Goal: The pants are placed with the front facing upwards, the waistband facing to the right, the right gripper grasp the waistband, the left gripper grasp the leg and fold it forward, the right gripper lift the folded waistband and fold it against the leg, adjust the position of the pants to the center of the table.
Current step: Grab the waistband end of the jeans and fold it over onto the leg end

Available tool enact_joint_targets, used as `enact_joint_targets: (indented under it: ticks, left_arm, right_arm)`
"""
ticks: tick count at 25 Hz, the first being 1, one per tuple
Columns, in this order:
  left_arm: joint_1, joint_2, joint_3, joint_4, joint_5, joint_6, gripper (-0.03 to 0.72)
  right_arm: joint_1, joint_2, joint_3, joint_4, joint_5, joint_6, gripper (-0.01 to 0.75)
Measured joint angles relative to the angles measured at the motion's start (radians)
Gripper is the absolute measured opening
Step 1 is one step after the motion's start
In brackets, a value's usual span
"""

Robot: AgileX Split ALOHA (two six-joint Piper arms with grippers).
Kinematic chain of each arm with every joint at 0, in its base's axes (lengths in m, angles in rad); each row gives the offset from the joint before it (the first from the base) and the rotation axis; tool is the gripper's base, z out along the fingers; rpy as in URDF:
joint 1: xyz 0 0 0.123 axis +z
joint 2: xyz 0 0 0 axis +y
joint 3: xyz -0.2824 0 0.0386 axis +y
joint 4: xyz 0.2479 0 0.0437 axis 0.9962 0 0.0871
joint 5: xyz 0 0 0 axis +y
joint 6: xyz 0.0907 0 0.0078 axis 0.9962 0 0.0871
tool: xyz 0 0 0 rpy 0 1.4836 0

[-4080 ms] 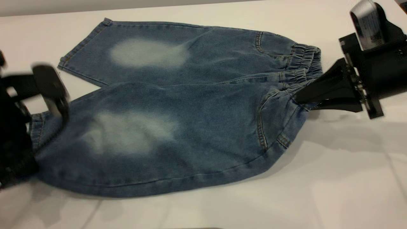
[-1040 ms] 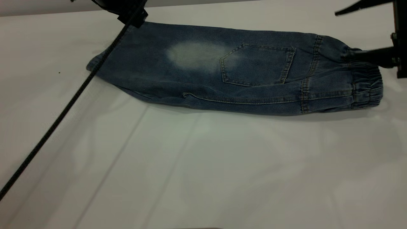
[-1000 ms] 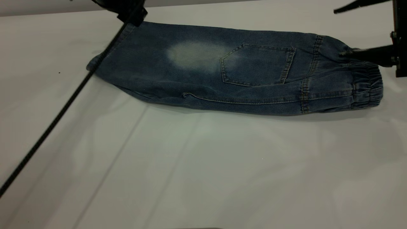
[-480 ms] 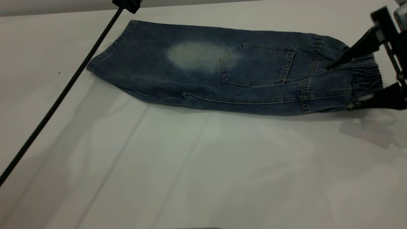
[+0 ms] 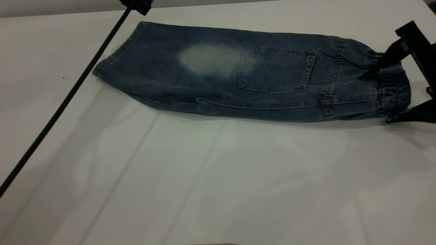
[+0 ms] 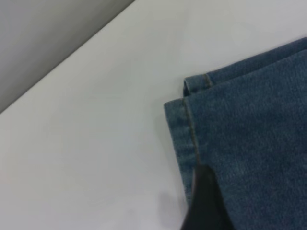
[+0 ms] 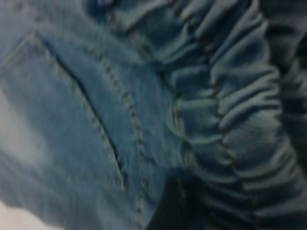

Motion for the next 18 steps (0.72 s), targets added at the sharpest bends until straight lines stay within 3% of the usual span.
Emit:
enact_joint_targets:
  ticks: [3, 5, 11, 18]
  left_arm:
    - [-0.001, 0.000, 0.000, -0.009, 0.005, 0.000, 0.460]
    - [-0.007, 0.000, 0.000, -0.011, 0.020, 0.000, 0.460]
    - [-0.063, 0.007, 0.000, -0.019, 0.055, -0.001, 0.437]
    - [-0.200, 0.062, 0.000, -0.102, 0.071, 0.003, 0.413]
  right_arm:
    - [0.001, 0.000, 0.000, 0.046, -0.039, -0.001, 0.563]
    - [0.001, 0.000, 0.000, 0.076, -0.053, -0.023, 0.498]
    - [0.001, 0.000, 0.000, 0.198, -0.023, -0.197, 0.087]
    - [0.001, -0.004, -0.065, 0.267, 0.126, -0.417, 0.059]
